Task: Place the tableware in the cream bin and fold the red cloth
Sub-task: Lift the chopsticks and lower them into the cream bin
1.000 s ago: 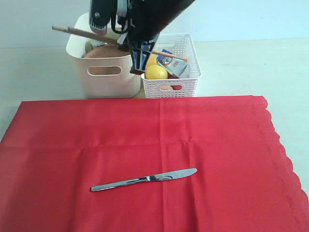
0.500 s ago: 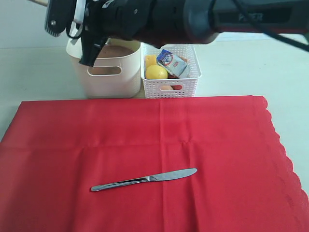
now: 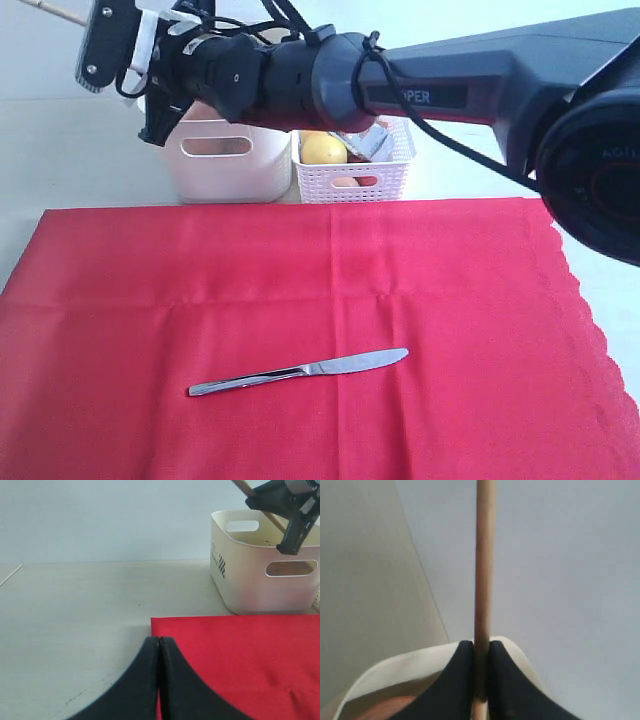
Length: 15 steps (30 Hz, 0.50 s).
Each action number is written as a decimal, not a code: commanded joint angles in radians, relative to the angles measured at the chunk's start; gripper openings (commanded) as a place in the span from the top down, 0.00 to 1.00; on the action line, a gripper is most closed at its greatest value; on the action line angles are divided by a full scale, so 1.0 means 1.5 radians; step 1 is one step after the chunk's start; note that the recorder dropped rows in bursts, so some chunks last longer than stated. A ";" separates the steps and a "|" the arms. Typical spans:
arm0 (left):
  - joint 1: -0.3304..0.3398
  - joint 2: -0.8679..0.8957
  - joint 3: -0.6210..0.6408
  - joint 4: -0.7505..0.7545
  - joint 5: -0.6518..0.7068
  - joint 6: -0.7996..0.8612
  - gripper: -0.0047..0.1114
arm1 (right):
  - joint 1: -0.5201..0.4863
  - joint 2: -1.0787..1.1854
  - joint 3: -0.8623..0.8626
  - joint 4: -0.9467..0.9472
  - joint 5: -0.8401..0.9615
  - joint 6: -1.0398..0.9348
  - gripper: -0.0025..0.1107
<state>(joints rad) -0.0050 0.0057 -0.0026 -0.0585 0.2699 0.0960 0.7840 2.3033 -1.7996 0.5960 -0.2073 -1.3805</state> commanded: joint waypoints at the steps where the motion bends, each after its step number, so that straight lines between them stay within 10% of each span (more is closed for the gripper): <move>1: -0.004 -0.004 0.002 0.002 -0.004 0.001 0.96 | -0.001 0.010 -0.007 0.055 -0.117 0.080 0.91; 15: -0.004 -0.004 0.002 0.002 -0.004 0.001 0.96 | 0.000 0.022 -0.007 0.196 -0.264 0.120 0.49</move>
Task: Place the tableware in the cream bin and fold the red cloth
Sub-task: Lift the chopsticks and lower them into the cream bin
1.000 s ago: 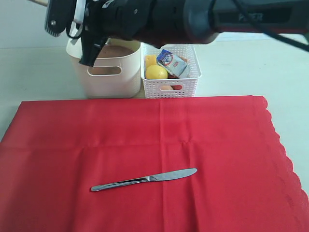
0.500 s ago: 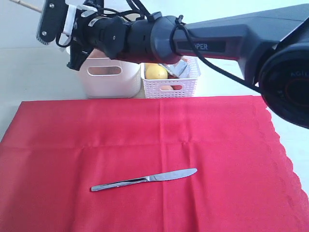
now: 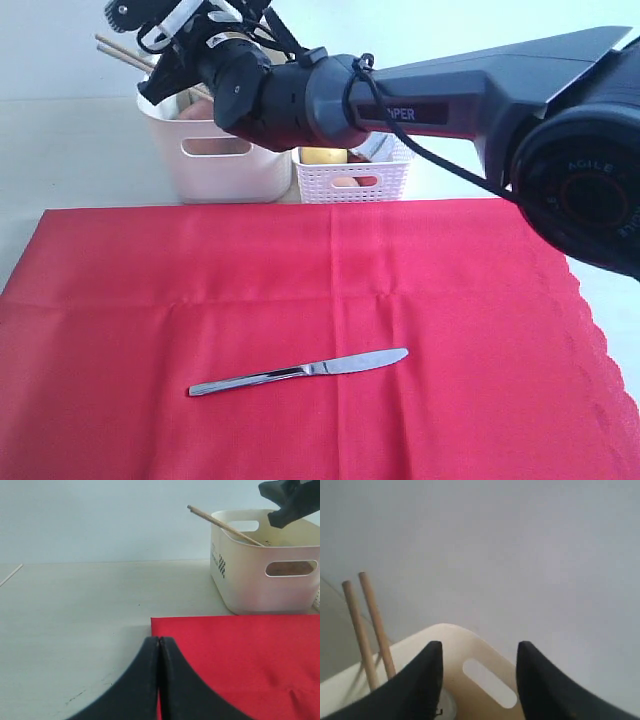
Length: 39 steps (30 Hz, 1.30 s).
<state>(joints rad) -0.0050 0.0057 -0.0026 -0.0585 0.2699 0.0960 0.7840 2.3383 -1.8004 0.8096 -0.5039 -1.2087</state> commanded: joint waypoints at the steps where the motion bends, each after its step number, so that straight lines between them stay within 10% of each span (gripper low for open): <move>1: -0.004 -0.004 0.002 0.002 -0.004 0.001 0.96 | 0.000 -0.003 -0.006 0.079 -0.087 0.005 0.46; 13: -0.004 -0.004 0.002 0.002 -0.004 0.001 0.96 | 0.017 -0.062 -0.006 0.363 -0.124 -0.236 0.46; 23: -0.004 -0.004 0.002 0.002 -0.004 0.001 0.96 | 0.069 -0.091 -0.006 0.545 -0.155 -0.486 0.98; 39: -0.004 -0.004 0.002 0.002 -0.004 0.001 0.96 | 0.090 -0.183 0.090 0.623 -0.253 -0.606 0.98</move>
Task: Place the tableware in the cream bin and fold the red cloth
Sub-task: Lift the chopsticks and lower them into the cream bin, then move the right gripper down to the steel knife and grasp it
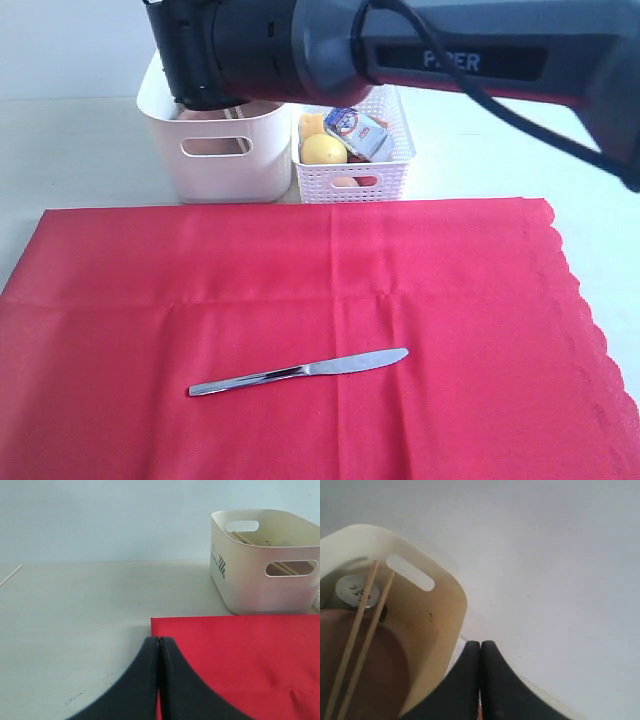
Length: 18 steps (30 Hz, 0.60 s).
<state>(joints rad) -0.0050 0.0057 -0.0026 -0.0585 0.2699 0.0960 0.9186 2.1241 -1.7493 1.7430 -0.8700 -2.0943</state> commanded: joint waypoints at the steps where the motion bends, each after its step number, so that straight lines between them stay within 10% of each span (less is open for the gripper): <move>1: -0.004 -0.004 0.002 0.002 -0.004 0.001 0.96 | 0.000 -0.050 0.078 0.001 -0.003 -0.016 0.98; 18: -0.004 -0.004 0.002 0.002 -0.004 0.001 0.96 | -0.029 -0.230 0.454 0.001 0.454 -0.016 0.98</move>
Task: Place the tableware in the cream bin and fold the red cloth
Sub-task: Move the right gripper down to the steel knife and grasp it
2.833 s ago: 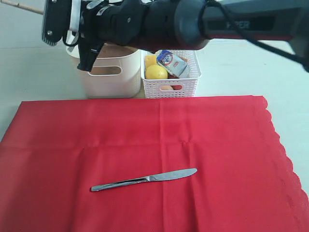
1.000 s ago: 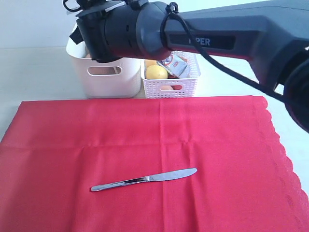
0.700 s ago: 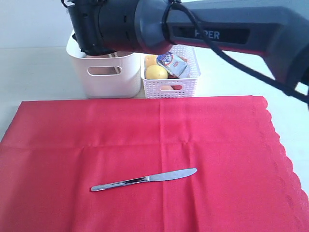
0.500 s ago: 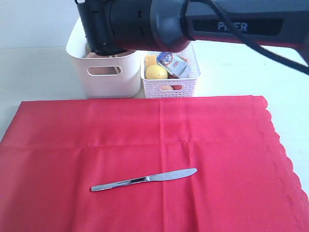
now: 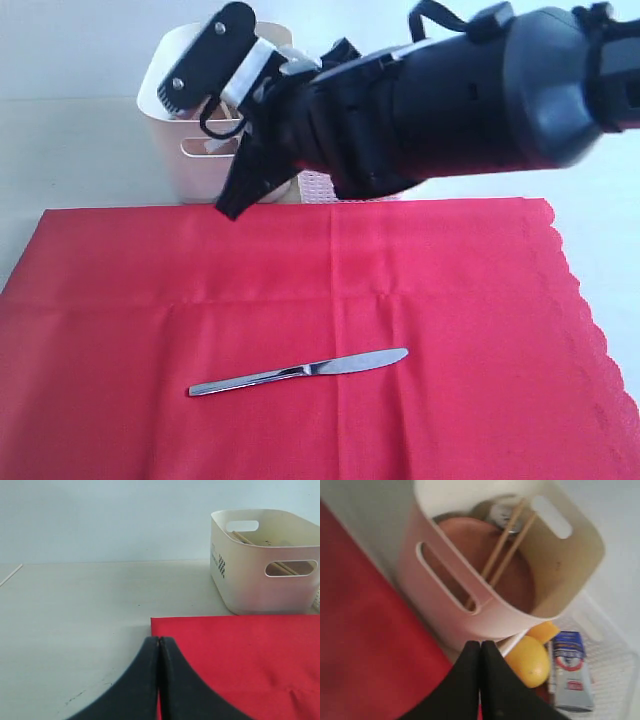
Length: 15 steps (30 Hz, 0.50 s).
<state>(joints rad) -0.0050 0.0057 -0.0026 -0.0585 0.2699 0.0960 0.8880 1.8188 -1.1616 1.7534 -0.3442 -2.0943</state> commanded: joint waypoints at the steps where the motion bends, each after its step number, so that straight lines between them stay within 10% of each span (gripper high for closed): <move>1: -0.004 -0.004 0.002 0.002 -0.004 0.001 0.96 | -0.008 -0.027 0.078 -0.006 0.128 -0.016 0.98; 15: -0.004 -0.004 0.002 0.002 -0.004 0.001 0.96 | -0.054 -0.026 0.213 -0.022 0.186 -0.015 0.98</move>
<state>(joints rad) -0.0050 0.0057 -0.0026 -0.0585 0.2699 0.0960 0.8619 1.7867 -0.8483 1.7284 0.0101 -2.0943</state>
